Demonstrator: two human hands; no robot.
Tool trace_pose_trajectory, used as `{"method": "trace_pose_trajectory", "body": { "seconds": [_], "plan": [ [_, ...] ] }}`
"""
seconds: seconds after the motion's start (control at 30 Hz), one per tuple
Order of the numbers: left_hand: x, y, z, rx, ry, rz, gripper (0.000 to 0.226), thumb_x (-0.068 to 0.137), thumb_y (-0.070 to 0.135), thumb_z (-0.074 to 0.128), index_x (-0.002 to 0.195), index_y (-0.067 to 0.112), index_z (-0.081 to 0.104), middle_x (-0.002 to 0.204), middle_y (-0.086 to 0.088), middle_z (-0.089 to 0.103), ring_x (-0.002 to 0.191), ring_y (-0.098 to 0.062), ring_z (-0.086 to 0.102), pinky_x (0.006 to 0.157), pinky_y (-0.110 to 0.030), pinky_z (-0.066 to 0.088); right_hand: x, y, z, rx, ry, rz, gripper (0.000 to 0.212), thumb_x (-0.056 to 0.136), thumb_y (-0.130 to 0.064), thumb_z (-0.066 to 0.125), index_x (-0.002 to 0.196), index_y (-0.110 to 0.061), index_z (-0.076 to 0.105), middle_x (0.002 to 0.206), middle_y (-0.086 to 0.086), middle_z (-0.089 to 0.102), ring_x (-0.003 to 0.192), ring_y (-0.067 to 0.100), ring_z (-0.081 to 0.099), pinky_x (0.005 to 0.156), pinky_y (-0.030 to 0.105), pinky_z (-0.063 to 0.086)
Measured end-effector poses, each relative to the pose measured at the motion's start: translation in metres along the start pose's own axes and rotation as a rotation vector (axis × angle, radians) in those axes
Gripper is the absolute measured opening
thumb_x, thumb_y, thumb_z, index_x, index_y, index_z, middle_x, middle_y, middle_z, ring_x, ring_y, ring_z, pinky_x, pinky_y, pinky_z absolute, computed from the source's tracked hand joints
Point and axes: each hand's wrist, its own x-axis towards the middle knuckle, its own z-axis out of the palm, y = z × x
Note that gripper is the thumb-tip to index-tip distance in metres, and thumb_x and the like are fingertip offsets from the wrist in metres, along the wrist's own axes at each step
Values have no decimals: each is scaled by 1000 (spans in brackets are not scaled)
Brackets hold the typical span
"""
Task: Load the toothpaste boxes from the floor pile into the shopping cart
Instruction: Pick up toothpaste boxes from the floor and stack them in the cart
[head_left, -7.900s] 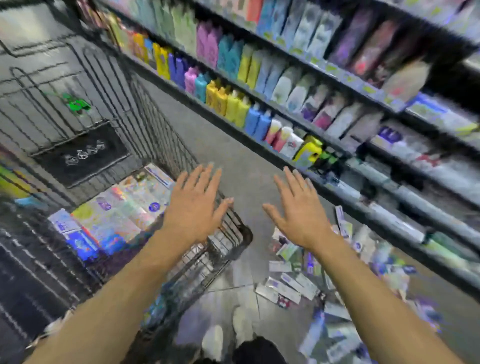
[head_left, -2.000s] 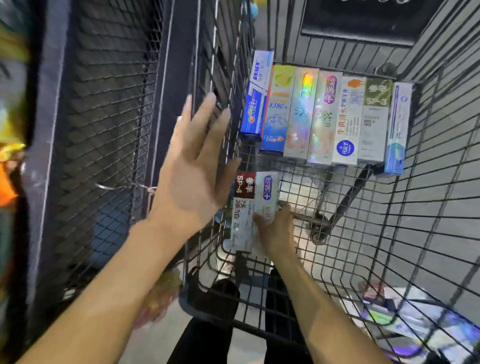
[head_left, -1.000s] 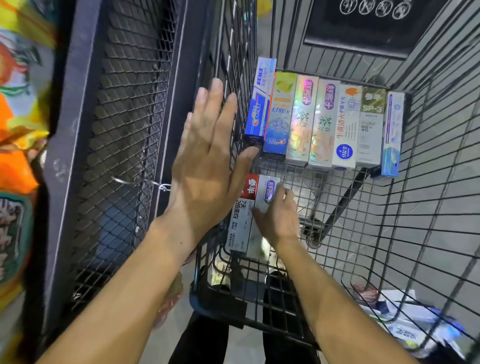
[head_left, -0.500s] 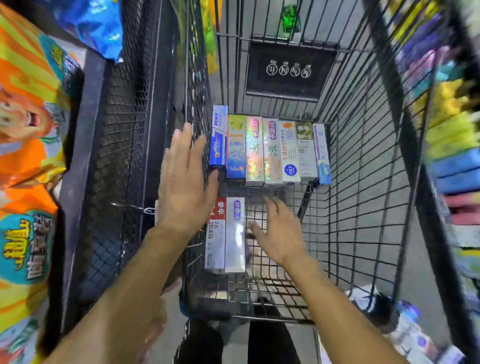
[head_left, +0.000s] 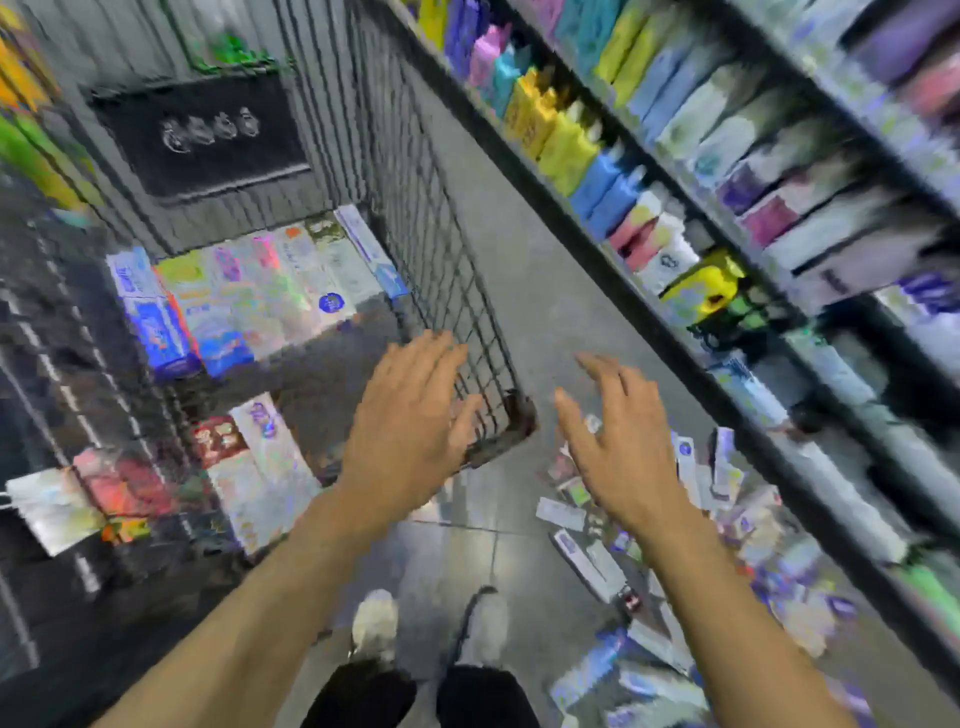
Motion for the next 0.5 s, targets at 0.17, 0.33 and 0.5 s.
{"method": "trace_pose_trajectory", "body": {
  "seconds": [0.17,0.33,0.5],
  "plan": [
    [5,103,97,-75,-139,268,52,98,41,46,130,2,62,137,-18,61,130,-37,55,114,-54,35,-97,131,-14,-13,99,297,66,95,-56,42,135,-6,57,137,17,57,128,35,50,109,44,37],
    [-29,180,208,-65,-332,417,53,97,42,44,132,7,59,133,-15,62,124,-37,57,110,-61,36,-208,236,3,-21,146,468,61,98,-49,49,134,0,57,135,21,58,127,37,50,108,43,37],
    [-75,195,309,9,-524,514,57,98,47,41,138,8,55,141,-16,57,133,-34,50,113,-61,34,-287,314,63,9,174,582,65,97,-54,48,133,0,58,135,23,58,124,39,53,104,47,43]
  ]
}}
